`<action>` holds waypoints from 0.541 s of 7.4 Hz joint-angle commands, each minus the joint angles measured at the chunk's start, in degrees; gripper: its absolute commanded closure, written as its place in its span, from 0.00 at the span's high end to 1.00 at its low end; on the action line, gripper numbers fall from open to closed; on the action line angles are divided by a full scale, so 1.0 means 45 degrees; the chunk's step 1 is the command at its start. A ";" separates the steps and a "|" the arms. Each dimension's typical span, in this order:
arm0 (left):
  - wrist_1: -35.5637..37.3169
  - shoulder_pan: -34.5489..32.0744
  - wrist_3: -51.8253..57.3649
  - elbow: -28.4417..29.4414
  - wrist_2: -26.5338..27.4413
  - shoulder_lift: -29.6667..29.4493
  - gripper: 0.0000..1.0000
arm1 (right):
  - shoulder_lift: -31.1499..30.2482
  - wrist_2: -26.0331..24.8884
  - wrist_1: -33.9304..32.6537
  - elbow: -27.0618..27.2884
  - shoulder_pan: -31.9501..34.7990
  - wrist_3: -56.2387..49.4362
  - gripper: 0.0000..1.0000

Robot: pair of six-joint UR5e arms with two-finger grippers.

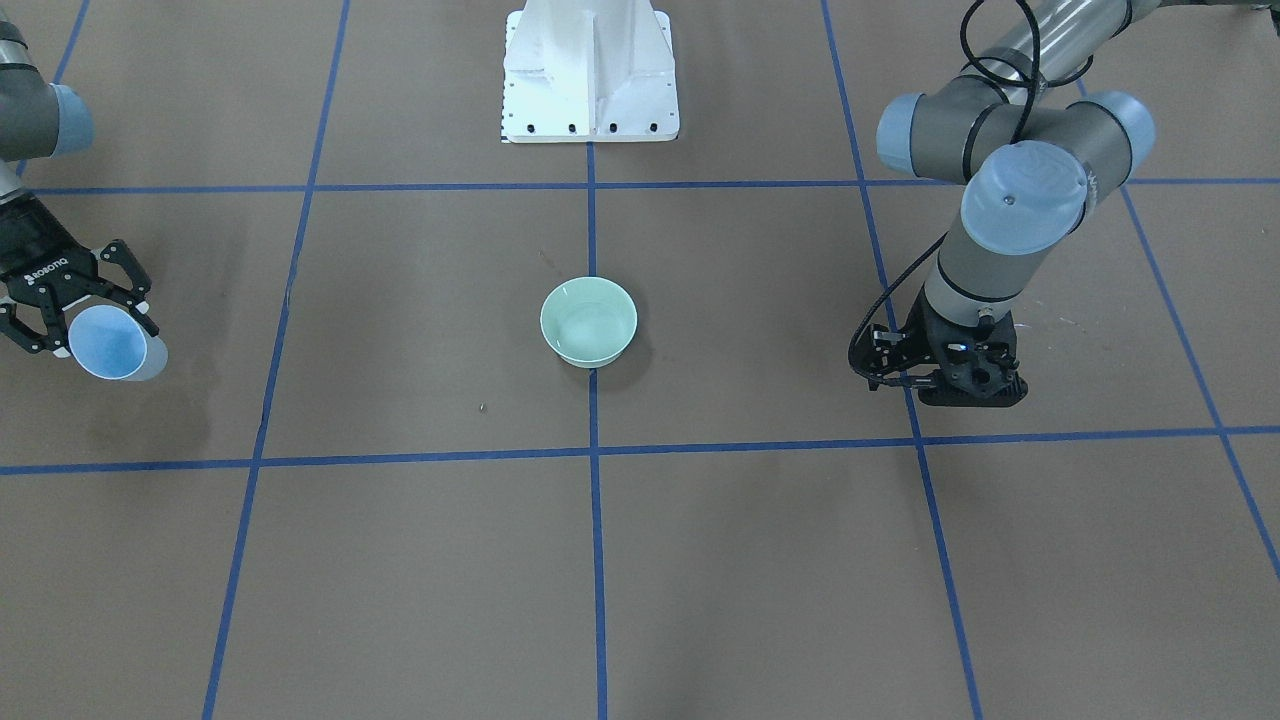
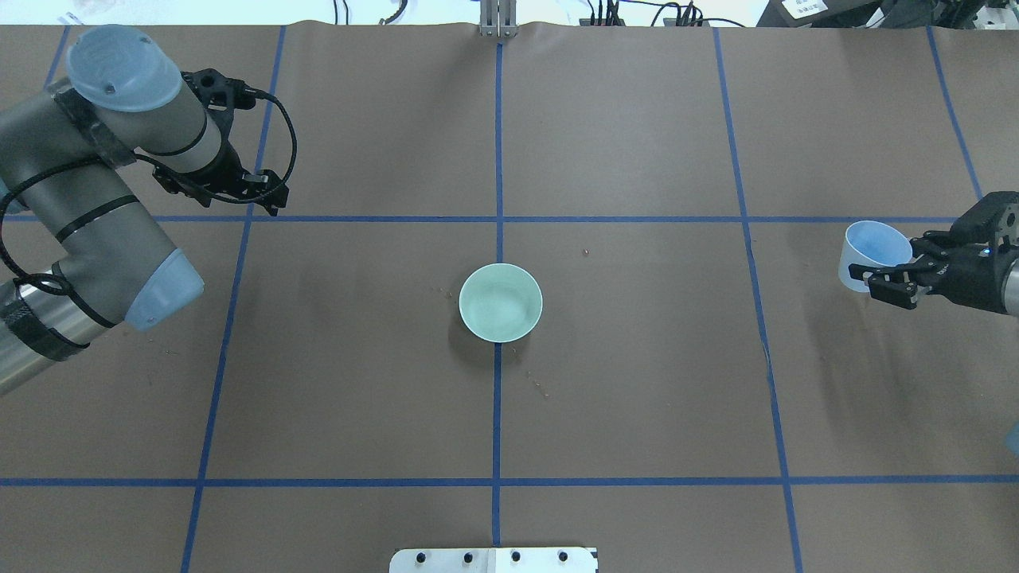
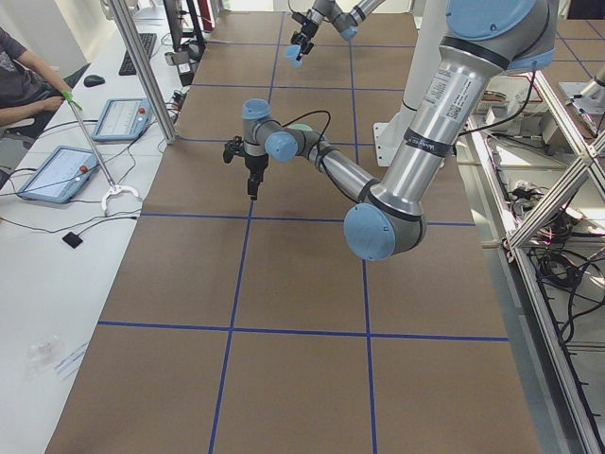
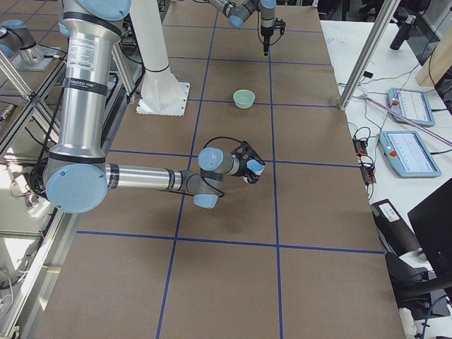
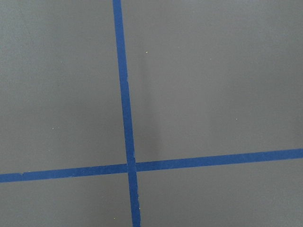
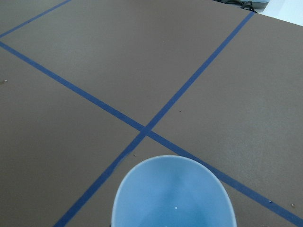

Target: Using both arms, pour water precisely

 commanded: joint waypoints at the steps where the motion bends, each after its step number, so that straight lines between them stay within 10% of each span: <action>1: 0.0020 0.0000 -0.0015 -0.0076 0.0000 0.0011 0.99 | -0.0006 0.0018 0.1954 -0.1279 0.0158 0.0013 0.47; 4: 0.0020 0.0000 -0.0015 -0.0076 0.0000 0.0030 0.99 | -0.0045 -0.0001 0.3617 -0.2062 0.0256 0.0033 0.47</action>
